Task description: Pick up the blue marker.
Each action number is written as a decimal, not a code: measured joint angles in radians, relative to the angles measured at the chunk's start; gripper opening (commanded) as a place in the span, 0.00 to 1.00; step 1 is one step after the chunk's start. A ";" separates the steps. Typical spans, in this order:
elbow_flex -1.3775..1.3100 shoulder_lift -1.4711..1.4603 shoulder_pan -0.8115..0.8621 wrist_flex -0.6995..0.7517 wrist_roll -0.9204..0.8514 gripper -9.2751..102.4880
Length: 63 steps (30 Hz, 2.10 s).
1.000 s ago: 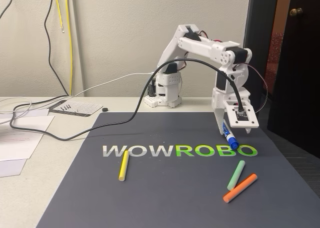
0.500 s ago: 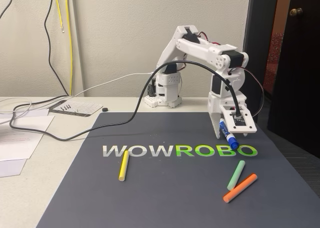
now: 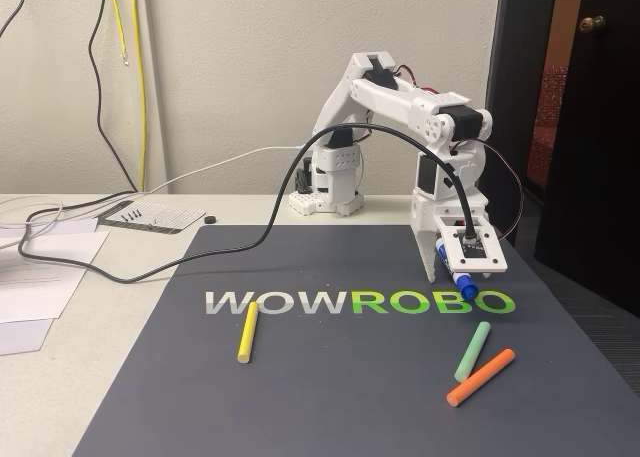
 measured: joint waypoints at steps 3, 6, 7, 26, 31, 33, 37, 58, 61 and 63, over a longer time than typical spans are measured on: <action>0.000 0.000 -0.002 0.000 0.003 0.28; 0.000 0.000 -0.002 0.000 0.006 0.22; 0.000 0.000 -0.002 -0.002 0.006 0.21; 0.000 0.000 -0.002 -0.006 0.025 0.08; 0.000 0.000 -0.002 -0.006 0.040 0.09; 0.000 0.000 -0.002 -0.006 0.048 0.09; 0.000 0.005 -0.002 0.025 0.071 0.08; 0.002 0.739 0.232 -0.006 0.693 0.08; 0.012 0.818 0.319 -0.031 0.802 0.08; 0.092 0.899 0.373 -0.097 0.870 0.08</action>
